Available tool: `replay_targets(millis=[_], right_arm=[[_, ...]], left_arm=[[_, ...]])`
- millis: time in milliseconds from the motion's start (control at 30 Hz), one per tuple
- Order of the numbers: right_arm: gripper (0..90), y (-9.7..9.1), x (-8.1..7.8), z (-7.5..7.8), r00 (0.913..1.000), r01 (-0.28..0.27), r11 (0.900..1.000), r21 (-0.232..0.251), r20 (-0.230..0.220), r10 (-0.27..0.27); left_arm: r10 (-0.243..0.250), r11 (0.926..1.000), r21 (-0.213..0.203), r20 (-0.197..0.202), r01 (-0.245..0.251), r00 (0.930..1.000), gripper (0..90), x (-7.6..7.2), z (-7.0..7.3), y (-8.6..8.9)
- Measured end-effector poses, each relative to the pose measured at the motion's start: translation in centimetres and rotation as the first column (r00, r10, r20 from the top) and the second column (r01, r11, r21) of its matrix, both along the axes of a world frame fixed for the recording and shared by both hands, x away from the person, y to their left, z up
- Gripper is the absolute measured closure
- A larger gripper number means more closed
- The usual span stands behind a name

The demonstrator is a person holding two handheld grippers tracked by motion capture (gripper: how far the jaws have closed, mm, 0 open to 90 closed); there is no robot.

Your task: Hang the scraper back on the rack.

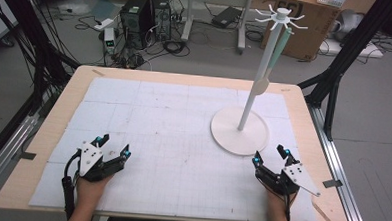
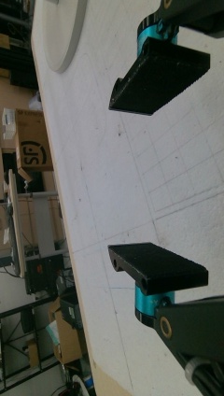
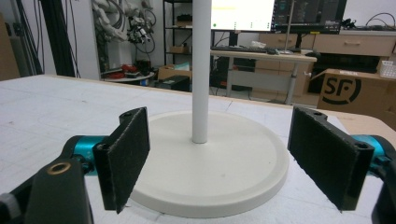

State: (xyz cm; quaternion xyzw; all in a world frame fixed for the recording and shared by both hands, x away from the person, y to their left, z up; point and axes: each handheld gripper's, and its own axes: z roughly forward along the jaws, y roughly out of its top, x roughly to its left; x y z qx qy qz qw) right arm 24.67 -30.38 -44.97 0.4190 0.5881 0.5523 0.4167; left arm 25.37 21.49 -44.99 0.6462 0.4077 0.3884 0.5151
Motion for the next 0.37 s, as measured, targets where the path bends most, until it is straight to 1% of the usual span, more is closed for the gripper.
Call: replay_targets(millis=[100,367], right_arm=[[20.6,0.06,0.02,0.0,1.0,-0.001,1.0,-0.002,0.0,0.001],[20.5,0.1,-0.03,0.0,1.0,0.0,1.0,-0.004,-0.003,0.0]], left_arm=[[-0.001,1.0,0.0,0.002,0.001,1.0,26.0,0.01,-0.01,-0.01],[0.002,1.0,0.002,-0.007,-0.002,1.0,26.0,0.1,0.01,-0.05]])
